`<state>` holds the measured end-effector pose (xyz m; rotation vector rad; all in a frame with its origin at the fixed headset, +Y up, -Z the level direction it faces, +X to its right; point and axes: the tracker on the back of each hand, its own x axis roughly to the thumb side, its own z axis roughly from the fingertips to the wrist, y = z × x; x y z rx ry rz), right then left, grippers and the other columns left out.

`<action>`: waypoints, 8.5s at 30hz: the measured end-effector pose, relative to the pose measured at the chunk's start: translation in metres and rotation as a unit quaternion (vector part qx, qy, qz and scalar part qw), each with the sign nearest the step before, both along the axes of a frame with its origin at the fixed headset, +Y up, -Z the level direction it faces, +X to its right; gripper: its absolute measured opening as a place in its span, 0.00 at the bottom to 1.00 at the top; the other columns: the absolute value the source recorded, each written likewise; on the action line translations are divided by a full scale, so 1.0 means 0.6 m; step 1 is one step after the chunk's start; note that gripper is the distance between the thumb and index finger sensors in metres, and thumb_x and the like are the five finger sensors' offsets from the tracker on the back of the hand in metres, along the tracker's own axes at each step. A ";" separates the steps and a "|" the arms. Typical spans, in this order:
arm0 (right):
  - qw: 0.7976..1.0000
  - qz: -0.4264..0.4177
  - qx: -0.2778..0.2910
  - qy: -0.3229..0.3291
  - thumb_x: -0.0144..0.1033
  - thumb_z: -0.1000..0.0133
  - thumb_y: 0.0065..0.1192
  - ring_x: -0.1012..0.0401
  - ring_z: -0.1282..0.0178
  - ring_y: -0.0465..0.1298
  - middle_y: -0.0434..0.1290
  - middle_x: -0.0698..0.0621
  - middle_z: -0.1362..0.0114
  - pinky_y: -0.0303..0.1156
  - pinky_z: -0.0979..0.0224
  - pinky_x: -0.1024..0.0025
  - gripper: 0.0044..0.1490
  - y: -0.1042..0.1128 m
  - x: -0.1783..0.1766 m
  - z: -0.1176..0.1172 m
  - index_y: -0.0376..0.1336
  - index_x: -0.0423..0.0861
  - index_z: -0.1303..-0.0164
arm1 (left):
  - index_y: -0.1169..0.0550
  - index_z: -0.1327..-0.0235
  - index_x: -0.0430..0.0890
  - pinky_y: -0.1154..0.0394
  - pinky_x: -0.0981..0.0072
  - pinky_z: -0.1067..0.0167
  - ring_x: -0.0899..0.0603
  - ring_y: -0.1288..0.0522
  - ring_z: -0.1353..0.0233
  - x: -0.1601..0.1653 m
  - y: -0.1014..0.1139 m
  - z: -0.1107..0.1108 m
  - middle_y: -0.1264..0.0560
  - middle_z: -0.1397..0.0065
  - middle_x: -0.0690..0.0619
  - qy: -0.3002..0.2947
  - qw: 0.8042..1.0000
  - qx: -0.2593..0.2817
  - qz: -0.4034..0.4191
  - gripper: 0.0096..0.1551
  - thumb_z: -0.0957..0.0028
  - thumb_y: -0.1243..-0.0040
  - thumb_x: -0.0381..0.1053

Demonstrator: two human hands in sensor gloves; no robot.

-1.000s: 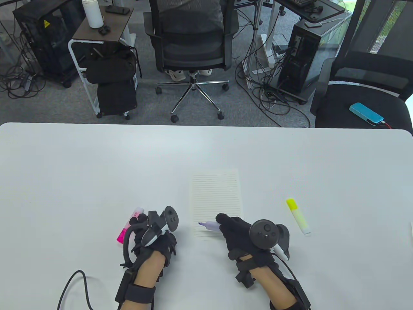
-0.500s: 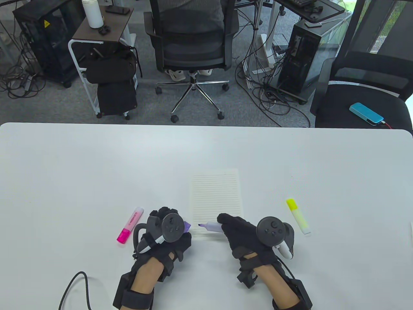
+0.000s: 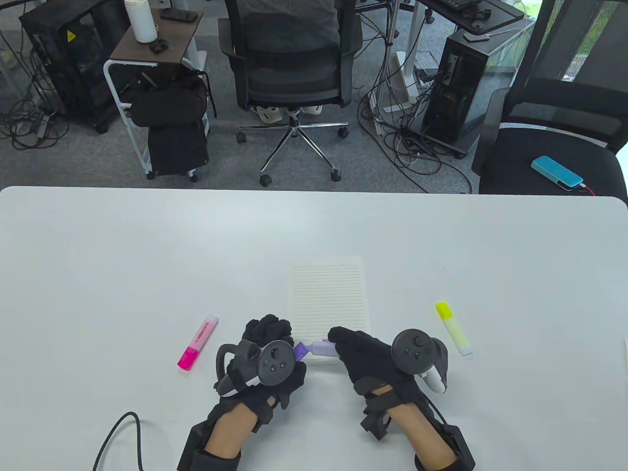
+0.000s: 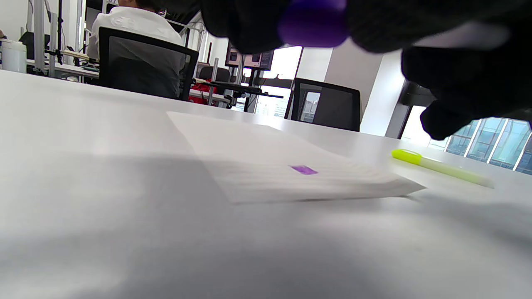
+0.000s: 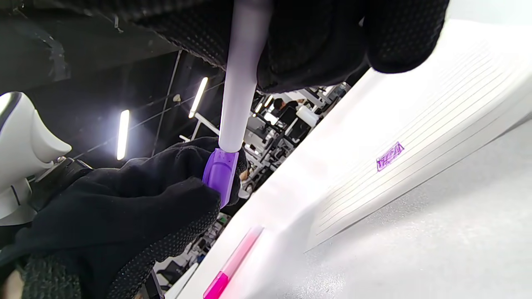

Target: Apply highlighter ink on paper

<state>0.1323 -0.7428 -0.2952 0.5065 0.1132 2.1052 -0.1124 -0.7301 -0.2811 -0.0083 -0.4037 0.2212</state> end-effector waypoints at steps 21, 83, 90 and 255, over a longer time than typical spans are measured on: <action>0.989 -0.071 -0.025 0.129 0.38 0.34 0.59 0.48 0.51 0.76 0.74 0.39 0.36 0.67 0.32 0.40 0.25 -0.012 -0.013 -0.007 0.65 0.47 0.26 | 0.31 0.41 0.42 0.19 0.47 0.48 0.54 0.16 0.59 -0.001 -0.027 -0.010 0.31 0.31 0.43 -0.074 0.923 -0.164 0.339 0.39 0.56 0.34 0.63; 0.995 -0.053 0.040 0.071 0.50 0.30 0.47 0.35 0.23 0.61 0.53 0.34 0.15 0.56 0.26 0.30 0.37 -0.016 0.003 -0.008 0.47 0.45 0.14 | 0.28 0.33 0.45 0.46 0.29 0.30 0.32 0.39 0.24 -0.257 -0.026 -0.015 0.43 0.20 0.43 0.479 0.865 -0.108 0.099 0.37 0.55 0.37 0.57; 0.996 -0.046 0.034 0.075 0.51 0.30 0.47 0.35 0.23 0.61 0.53 0.34 0.15 0.56 0.26 0.30 0.37 -0.018 0.002 -0.008 0.47 0.45 0.14 | 0.30 0.32 0.46 0.49 0.30 0.29 0.32 0.44 0.23 -0.309 -0.072 -0.029 0.47 0.20 0.43 0.498 0.839 -0.183 0.119 0.41 0.57 0.33 0.62; 0.963 0.258 0.069 -0.027 0.37 0.33 0.58 0.47 0.52 0.79 0.76 0.38 0.37 0.70 0.35 0.41 0.26 -0.021 -0.042 -0.006 0.63 0.48 0.23 | 0.34 0.26 0.53 0.56 0.28 0.29 0.33 0.47 0.20 0.025 -0.058 0.002 0.43 0.18 0.52 0.049 0.969 -0.227 -0.081 0.39 0.53 0.45 0.63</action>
